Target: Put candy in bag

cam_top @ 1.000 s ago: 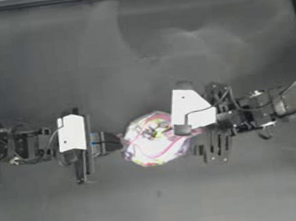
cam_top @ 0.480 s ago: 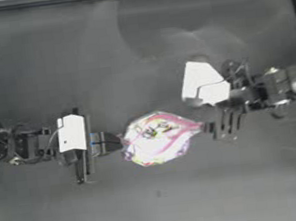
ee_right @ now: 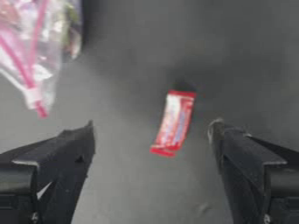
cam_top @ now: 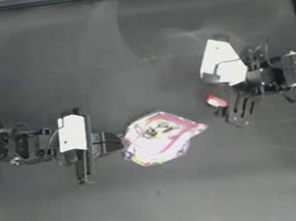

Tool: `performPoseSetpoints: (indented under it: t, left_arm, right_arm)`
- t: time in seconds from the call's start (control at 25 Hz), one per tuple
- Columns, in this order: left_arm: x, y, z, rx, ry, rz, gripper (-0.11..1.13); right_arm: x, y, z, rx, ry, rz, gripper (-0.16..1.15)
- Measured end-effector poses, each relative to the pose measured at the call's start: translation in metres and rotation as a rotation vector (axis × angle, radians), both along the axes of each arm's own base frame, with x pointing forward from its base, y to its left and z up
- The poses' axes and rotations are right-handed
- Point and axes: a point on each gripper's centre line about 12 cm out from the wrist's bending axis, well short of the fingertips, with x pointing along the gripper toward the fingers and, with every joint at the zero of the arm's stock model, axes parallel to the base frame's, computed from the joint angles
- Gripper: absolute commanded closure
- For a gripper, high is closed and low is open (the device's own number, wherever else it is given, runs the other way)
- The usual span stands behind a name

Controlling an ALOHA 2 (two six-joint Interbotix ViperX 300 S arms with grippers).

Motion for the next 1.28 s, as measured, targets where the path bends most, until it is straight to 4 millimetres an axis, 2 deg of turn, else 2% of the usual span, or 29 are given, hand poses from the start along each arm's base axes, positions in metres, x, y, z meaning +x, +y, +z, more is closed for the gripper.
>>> performPoseSetpoints:
  t: [0.2, 0.4, 0.68, 1.28]
  left_arm:
    - [0.001, 0.000, -0.004, 0.000, 0.012, 0.000, 0.96]
    - [0.001, 0.000, -0.004, -0.001, 0.012, 0.001, 0.96]
    - [0.001, 0.000, -0.004, -0.001, 0.012, 0.001, 0.96]
    - [0.001, 0.000, -0.004, -0.001, 0.012, 0.001, 0.96]
  right_arm:
    - [-0.006, -0.007, -0.011, 0.037, -0.035, -0.060, -0.03]
    - [-0.008, -0.006, -0.029, 0.078, -0.034, -0.087, -0.03]
    - [-0.002, -0.006, -0.051, 0.097, -0.005, -0.088, -0.03]
    - [-0.002, -0.007, -0.071, 0.103, 0.054, -0.083, -0.02]
